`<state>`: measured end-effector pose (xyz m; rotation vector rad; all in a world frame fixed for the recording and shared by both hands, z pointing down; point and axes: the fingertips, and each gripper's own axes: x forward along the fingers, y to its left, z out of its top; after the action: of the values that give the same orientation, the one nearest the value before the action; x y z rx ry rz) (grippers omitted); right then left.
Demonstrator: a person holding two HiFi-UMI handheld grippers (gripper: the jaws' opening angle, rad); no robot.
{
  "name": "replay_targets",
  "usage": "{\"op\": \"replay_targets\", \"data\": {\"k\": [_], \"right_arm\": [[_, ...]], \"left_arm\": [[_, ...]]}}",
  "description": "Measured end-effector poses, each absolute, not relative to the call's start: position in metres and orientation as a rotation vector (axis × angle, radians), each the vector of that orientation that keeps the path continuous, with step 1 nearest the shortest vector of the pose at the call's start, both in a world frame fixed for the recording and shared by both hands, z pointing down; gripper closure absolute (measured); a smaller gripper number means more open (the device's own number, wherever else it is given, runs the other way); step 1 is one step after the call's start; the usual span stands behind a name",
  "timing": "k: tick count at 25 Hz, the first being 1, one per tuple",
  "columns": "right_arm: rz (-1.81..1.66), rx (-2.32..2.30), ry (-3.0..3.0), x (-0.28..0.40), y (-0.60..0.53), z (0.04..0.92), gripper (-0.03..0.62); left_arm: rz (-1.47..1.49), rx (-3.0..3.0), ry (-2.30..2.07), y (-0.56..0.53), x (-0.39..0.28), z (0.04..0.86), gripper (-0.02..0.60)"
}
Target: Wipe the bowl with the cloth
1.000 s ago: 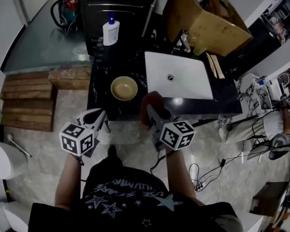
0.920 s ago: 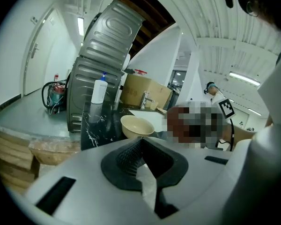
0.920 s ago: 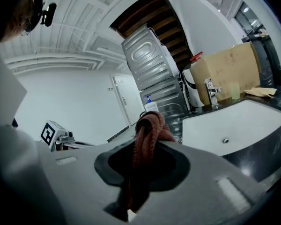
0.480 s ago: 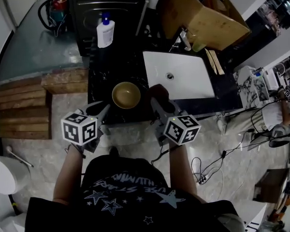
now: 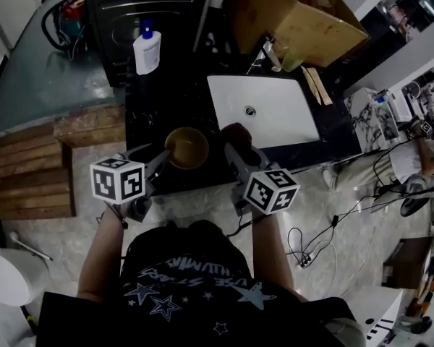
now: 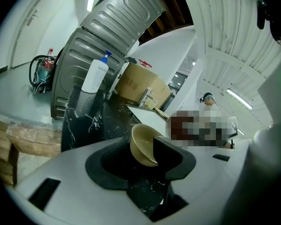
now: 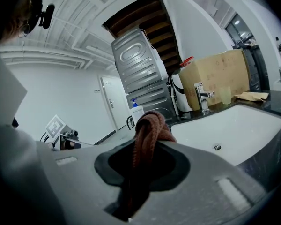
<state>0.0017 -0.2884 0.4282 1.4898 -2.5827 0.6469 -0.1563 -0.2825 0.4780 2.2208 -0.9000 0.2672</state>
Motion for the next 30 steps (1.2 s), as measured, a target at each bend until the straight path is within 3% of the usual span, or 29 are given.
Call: {"op": "replay_targets", "data": {"k": [18, 24, 30], "right_arm": [[0.662, 1.426, -2.602, 0.019, -0.314, 0.429, 0.527], [0.653, 1.348, -2.628, 0.024, -0.325, 0.427, 0.527], [0.653, 1.258, -2.661, 0.021, -0.328, 0.426, 0.526]], "left_arm": [[0.37, 2.051, -0.836, -0.303, -0.137, 0.504, 0.433], [0.377, 2.002, -0.916, -0.306, -0.137, 0.506, 0.554], [0.367, 1.976, -0.974, -0.303, -0.132, 0.503, 0.56]]}}
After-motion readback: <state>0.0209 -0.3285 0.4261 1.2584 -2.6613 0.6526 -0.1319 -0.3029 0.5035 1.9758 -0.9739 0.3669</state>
